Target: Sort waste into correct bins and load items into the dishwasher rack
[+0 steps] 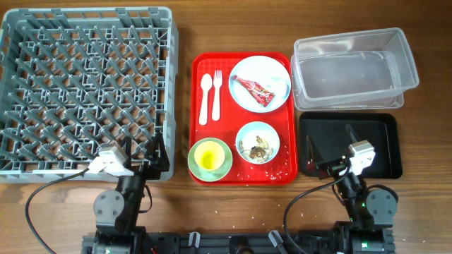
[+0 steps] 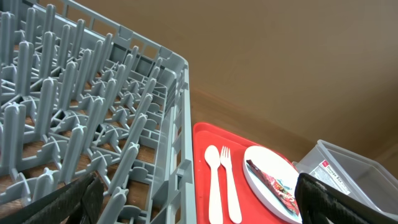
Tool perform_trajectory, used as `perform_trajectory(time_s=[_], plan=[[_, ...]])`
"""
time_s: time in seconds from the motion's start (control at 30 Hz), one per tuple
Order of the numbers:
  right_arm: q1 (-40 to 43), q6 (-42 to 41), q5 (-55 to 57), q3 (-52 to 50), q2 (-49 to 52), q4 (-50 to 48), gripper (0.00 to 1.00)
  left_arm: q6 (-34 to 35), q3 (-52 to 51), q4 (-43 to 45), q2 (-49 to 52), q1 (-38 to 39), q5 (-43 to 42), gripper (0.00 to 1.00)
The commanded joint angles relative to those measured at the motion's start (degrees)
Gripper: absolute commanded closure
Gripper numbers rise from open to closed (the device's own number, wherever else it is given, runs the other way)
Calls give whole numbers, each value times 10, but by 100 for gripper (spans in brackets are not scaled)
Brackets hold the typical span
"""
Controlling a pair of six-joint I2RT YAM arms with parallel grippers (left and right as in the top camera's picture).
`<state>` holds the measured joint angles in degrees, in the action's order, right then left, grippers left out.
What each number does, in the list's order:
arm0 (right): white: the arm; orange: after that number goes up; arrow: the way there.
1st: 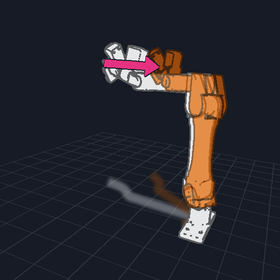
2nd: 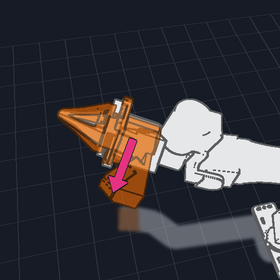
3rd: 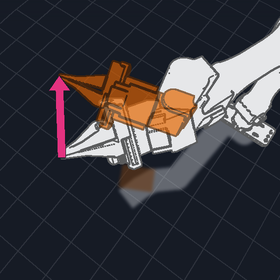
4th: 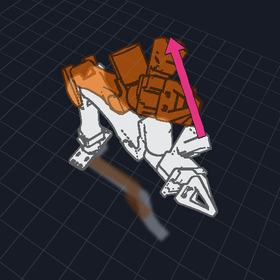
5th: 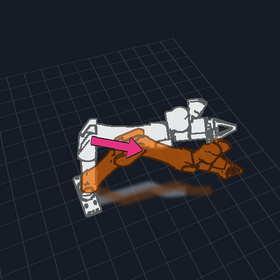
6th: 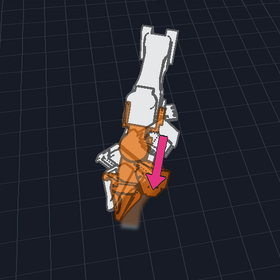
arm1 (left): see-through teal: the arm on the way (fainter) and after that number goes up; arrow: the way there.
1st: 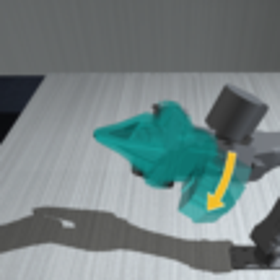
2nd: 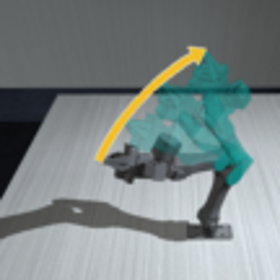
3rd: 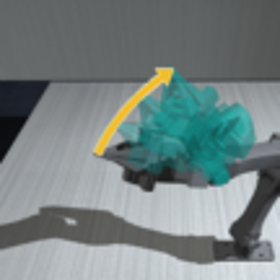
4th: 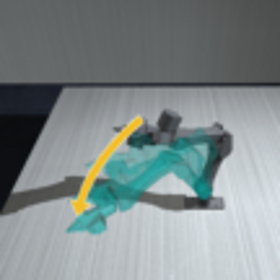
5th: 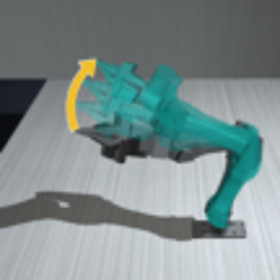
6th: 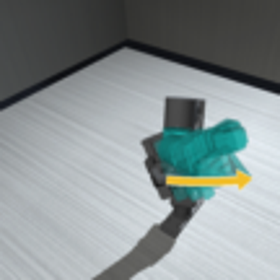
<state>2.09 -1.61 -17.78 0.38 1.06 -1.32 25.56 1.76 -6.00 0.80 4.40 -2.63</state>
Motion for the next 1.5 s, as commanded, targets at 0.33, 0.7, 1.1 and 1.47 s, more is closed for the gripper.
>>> perform_trajectory(time_s=[0.33, 0.7, 1.1, 1.47], plan=[[4, 0, -1, -1, -3, -2, 0, -12, -6, 2, -4, 3, 10, 0], [4, 1, -1, -1, -2, -2, 0, -12, -6, 2, -4, 3, 10, 0], [4, 1, -1, -1, -2, -2, 0, -12, -6, 2, -4, 3, 10, 0], [4, -94, -26, -1, -2, -3, 0, -11, -6, 4, -4, 3, -11, 0]])
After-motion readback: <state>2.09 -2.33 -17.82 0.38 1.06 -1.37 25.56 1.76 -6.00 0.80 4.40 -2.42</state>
